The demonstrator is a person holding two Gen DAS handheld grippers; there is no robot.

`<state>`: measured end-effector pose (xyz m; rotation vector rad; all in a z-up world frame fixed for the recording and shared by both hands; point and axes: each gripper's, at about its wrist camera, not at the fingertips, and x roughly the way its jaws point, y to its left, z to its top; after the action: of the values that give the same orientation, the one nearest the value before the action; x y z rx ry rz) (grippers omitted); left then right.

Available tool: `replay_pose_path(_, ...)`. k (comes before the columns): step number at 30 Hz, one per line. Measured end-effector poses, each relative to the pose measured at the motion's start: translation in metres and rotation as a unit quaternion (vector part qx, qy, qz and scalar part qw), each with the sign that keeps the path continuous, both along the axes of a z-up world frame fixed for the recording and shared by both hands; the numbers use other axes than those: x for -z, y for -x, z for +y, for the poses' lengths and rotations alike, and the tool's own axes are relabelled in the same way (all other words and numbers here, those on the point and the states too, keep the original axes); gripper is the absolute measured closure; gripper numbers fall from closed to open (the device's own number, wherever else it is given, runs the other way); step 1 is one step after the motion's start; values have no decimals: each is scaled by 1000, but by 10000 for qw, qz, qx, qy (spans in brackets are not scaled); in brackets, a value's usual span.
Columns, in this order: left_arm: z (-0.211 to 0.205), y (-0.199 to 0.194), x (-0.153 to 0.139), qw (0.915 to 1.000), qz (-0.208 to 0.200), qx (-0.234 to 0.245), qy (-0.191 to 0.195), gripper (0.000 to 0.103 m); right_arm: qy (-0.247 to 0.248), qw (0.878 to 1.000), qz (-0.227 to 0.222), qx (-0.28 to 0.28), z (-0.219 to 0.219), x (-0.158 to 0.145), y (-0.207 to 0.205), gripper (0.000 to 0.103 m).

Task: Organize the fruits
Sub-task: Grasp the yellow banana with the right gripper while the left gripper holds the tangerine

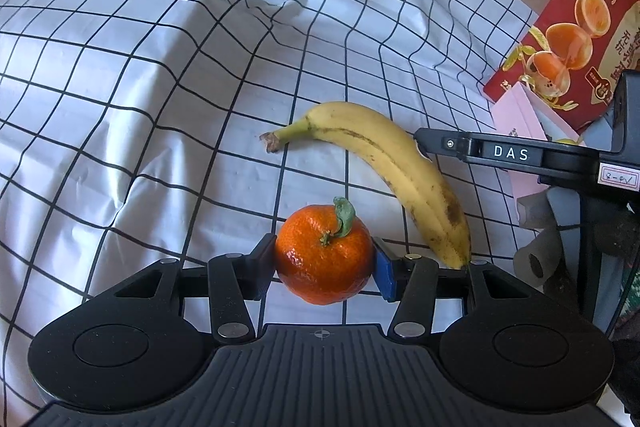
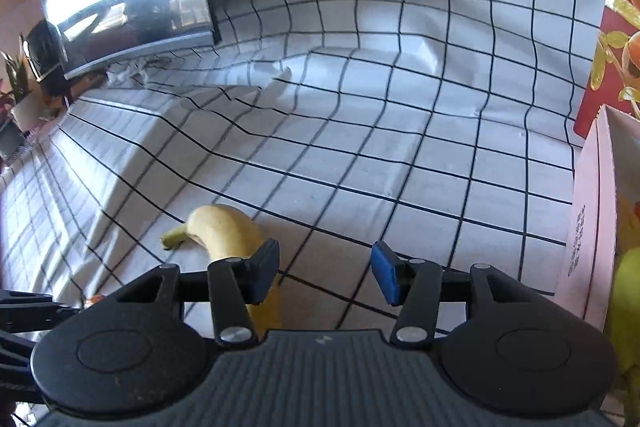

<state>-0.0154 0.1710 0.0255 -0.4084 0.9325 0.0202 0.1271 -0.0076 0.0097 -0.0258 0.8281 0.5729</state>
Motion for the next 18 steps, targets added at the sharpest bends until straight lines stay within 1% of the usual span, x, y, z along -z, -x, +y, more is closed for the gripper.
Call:
replay_pose_path(3,0,0,0,10000,-4,-15,15,48,40,10000,14,17,-2,-1,0,52)
replay_pose_path(5,0,1,0,10000,-12,-19,37,48,64,9997,-150,165,-5,-5,4,52)
replay_pose_path(7,0,1,0,10000,-19,-21,54,48,-7,9995,-259,189,-7,-11,9,52)
replay_pose_path(9,1,1,0,10000,-26,-20,65,48,-98,9994,-343,30,-7,-18,16,52)
replay_pose_path(12,2,1,0,10000,-35,-3,77,48,-94,9985,-352,-419,6,-24,24,52)
replay_pose_path(15,2,2,0,10000,-51,2,83,48,14,9972,-143,-735,26,-18,22,52)
replay_pose_path(18,1,2,-1,10000,-47,15,61,48,100,9971,1,-758,40,-5,14,52)
